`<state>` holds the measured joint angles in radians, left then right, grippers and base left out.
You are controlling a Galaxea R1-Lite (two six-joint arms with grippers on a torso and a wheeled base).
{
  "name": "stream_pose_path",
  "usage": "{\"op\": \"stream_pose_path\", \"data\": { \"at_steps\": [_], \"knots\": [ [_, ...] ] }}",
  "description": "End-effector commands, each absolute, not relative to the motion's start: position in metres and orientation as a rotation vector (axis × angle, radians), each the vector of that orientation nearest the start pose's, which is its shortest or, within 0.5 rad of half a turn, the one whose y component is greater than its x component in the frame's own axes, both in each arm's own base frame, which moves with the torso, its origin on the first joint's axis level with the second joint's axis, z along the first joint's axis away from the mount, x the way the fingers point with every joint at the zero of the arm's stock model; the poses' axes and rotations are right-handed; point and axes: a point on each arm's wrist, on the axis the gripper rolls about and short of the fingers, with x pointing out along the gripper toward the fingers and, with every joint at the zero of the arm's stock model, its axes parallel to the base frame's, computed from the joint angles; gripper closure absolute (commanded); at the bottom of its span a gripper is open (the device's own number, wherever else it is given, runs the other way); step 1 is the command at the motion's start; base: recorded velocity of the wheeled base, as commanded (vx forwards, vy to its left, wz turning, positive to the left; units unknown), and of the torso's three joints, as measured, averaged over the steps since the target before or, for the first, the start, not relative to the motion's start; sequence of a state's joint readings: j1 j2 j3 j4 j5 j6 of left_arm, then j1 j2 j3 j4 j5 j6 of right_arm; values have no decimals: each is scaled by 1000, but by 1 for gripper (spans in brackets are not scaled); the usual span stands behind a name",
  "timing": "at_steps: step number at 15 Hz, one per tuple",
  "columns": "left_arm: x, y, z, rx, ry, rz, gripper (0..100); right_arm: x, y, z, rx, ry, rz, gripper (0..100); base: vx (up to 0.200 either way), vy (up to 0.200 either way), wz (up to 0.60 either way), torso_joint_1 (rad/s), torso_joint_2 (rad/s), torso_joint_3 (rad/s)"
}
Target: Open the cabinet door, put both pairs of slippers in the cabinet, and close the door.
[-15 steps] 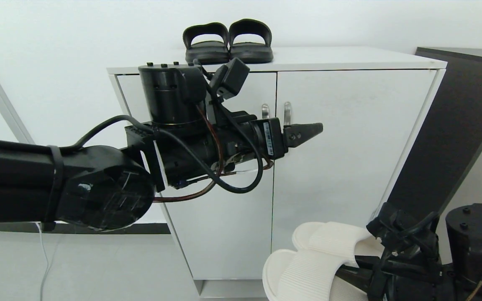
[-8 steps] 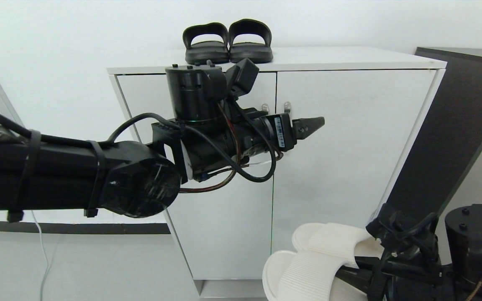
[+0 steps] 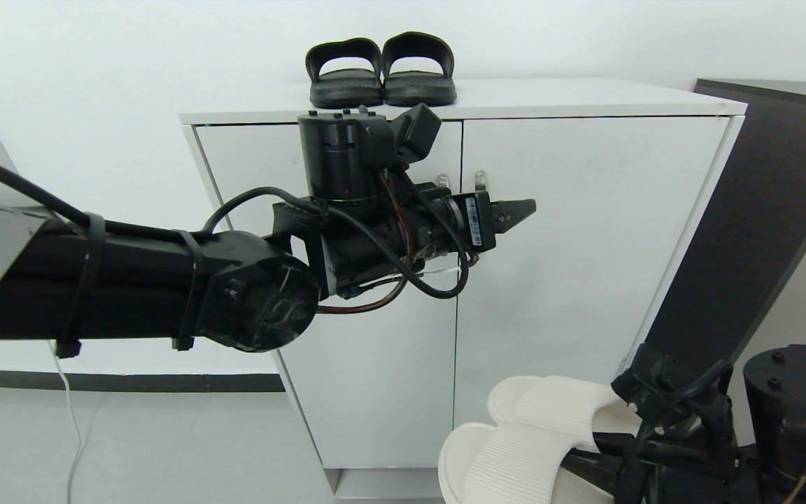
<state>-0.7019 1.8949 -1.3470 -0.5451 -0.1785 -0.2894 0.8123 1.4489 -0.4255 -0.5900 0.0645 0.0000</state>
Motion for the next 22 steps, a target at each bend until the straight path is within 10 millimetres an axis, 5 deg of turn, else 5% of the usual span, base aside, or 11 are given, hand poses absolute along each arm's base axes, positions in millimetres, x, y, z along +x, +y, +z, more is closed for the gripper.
{"op": "stream_pose_path", "data": {
  "at_steps": [1, 8, 11, 18, 22],
  "knots": [
    [291, -253, 258, -270, 130, -883, 100, 143, 154, 144, -165, 420, 868, 100, 0, 0, 0, 0, 0, 0],
    [283, -255, 251, -265, 147, -899, 100, 125, 149, 139, -172, 435, 956, 100, 0, 0, 0, 0, 0, 0],
    [261, -251, 248, -259, 152, -931, 100, 113, 138, 135, -221, 406, 1077, 100, 0, 0, 0, 0, 0, 0],
    [208, -220, 252, -202, 148, -970, 100, 111, 136, 131, -249, 413, 1085, 100, 0, 0, 0, 0, 0, 0],
    [211, -206, 254, -213, 134, -930, 100, 111, 136, 130, -253, 416, 1082, 100, 0, 0, 0, 0, 0, 0]
  ]
}}
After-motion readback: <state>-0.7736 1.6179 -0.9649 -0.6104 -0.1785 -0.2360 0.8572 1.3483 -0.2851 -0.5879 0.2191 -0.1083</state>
